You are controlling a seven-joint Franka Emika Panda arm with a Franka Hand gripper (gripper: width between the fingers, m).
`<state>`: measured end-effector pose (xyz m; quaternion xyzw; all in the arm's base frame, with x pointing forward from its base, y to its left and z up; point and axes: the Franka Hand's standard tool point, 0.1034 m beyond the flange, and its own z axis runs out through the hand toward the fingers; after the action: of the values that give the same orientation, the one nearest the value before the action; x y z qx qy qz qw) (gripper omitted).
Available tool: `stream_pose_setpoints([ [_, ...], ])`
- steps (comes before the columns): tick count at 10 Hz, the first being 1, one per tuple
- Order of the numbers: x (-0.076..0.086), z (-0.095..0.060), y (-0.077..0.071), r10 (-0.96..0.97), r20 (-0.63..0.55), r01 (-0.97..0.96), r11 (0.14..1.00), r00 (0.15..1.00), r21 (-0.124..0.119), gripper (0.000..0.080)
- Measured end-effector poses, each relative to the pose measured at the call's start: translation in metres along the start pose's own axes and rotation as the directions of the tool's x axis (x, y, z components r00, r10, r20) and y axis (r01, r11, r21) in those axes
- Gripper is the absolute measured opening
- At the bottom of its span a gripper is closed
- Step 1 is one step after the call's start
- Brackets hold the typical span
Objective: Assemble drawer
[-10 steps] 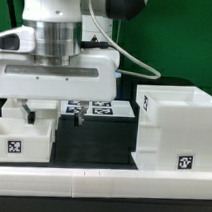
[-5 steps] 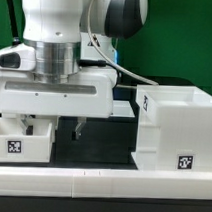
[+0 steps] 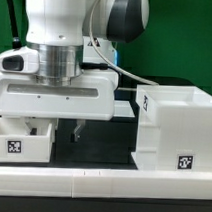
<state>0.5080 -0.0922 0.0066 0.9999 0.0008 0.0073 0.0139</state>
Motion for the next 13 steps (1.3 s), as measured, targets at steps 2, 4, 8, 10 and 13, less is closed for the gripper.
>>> stream_pose_setpoints([
  [2,0.0000,0.0000,0.0000,0.000,0.000,0.000,1.000,1.000,0.000,0.0386],
  [4,0.0000,0.0000,0.0000,0.000,0.000,0.000,1.000,1.000,0.000,0.0079],
  [8,0.0001,0.0000,0.0000,0.000,0.000,0.000,1.000,1.000,0.000,0.0041],
  [10,0.0001,0.0000,0.0000,0.000,0.000,0.000,1.000,1.000,0.000,0.0041],
  [13,0.0018,-0.0031,-0.0046,-0.028,0.006,0.028,1.000,1.000,0.002,0.0041],
])
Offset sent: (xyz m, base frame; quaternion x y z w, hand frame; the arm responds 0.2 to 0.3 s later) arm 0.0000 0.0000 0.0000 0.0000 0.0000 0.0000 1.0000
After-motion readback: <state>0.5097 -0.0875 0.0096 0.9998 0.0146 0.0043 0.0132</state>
